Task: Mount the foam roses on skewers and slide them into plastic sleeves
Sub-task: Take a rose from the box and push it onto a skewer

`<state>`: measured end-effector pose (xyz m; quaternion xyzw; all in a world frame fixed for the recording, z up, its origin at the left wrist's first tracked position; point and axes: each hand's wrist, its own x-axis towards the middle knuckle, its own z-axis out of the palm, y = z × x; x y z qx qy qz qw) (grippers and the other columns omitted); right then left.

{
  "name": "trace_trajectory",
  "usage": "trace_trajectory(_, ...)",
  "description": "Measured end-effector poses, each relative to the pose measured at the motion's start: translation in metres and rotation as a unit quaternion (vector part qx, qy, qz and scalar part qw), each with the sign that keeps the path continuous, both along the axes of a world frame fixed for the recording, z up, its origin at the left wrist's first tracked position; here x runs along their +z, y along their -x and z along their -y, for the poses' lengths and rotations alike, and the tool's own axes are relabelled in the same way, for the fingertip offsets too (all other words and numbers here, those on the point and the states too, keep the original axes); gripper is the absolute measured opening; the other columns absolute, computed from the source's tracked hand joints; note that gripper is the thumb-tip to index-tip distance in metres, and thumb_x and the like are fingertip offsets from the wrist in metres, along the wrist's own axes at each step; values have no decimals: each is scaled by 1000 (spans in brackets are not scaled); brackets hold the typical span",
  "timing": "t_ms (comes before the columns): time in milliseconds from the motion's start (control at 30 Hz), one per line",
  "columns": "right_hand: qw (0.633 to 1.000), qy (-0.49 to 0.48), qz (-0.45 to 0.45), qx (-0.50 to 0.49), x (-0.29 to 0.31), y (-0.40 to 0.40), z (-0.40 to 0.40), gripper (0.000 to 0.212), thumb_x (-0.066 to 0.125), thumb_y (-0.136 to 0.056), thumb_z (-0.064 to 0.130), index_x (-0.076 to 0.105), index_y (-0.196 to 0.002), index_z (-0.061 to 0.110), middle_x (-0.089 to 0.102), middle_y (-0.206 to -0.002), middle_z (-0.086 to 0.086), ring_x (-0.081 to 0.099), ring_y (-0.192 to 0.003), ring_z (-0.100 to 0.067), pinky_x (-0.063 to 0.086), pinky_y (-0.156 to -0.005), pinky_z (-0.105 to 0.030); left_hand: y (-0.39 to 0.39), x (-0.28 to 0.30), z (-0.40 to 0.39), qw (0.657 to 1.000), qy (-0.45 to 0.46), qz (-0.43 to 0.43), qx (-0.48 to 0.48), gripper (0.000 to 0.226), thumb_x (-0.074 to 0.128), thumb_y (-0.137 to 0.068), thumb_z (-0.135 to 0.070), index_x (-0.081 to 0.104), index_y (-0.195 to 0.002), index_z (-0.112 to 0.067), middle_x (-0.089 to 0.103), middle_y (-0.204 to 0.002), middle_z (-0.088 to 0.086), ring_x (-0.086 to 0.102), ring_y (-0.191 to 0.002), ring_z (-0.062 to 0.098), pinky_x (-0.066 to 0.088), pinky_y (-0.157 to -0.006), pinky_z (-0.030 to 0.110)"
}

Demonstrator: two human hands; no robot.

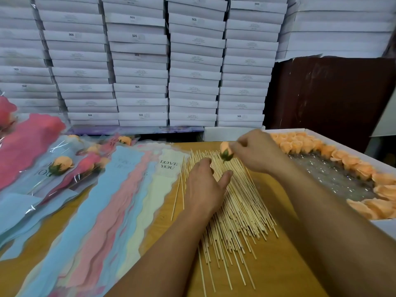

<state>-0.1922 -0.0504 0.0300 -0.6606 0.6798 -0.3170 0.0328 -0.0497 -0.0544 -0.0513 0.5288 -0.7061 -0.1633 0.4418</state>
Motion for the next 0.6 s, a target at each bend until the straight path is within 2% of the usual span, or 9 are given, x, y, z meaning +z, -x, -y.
trace_trajectory(100, 999, -20, 7, 39, -13, -21, 1, 41, 57, -96, 32, 69, -67, 6, 60, -56, -8, 50, -54, -25, 41, -53, -34, -2, 1, 2, 1000, 5, -28, 2, 34, 72, -86, -43, 62, -110, -21, 64, -100, -5, 61, -92, 17, 47, -75, 31)
trace_trajectory(167, 999, -14, 16, 47, -19, -25, 4, 40, 56, -97, 31, 70, -71, 3, 68, -67, -16, 54, -58, -29, 45, -56, -36, -4, 1, 3, 999, 2, -38, 7, 27, 74, -85, -38, 61, -102, -21, 65, -96, -6, 61, -89, 15, 43, -71, 27)
trace_trajectory(233, 998, -2, 29, 49, -26, -25, 6, 40, 56, -97, 31, 71, -73, 2, 67, -66, -16, 47, -53, -18, 39, -52, -32, -7, 1, 4, 999, -3, -42, 15, 27, 75, -84, -38, 60, -101, -23, 65, -96, -7, 61, -88, 13, 42, -70, 26)
trace_trajectory(300, 998, 11, 40, 47, -33, -23, 8, 40, 57, -97, 29, 70, -69, 2, 55, -54, -8, 39, -48, -9, 33, -47, -27, -9, 0, 5, 999, -4, -36, 22, 28, 75, -84, -40, 55, -97, -26, 62, -95, -8, 60, -88, 13, 40, -68, 26)
trace_trajectory(367, 997, 17, 60, 47, -39, -21, 9, 40, 59, -96, 27, 69, -65, 4, 47, -48, 2, 38, -44, -8, 28, -42, -20, -10, -2, 7, 999, -7, -21, 31, 30, 75, -84, -42, 57, -99, -23, 62, -99, -6, 60, -91, 15, 40, -69, 27)
trace_trajectory(467, 995, 15, 80, 51, -44, -19, 12, 36, 59, -97, 28, 76, -75, 5, 63, -59, -8, 42, -48, -6, 33, -47, -23, -10, -5, 11, 999, -7, -8, 36, 37, 75, -84, -42, 60, -107, -19, 63, -106, -2, 59, -97, 17, 44, -75, 30)
trace_trajectory(500, 994, 17, 91, 55, -45, -18, 12, 35, 60, -97, 28, 77, -77, 5, 67, -63, -8, 44, -49, -6, 34, -47, -20, -11, -5, 11, 999, -5, -7, 37, 38, 76, -84, -41, 61, -110, -18, 63, -107, -1, 59, -98, 18, 45, -77, 31)
trace_trajectory(600, 991, 24, 112, 68, -48, -18, 11, 35, 60, -96, 26, 77, -75, 4, 66, -56, 5, 47, -46, -4, 37, -47, -13, -12, -6, 12, 999, -4, -12, 37, 42, 77, -84, -35, 60, -118, -17, 64, -109, 0, 59, -99, 19, 48, -80, 32)
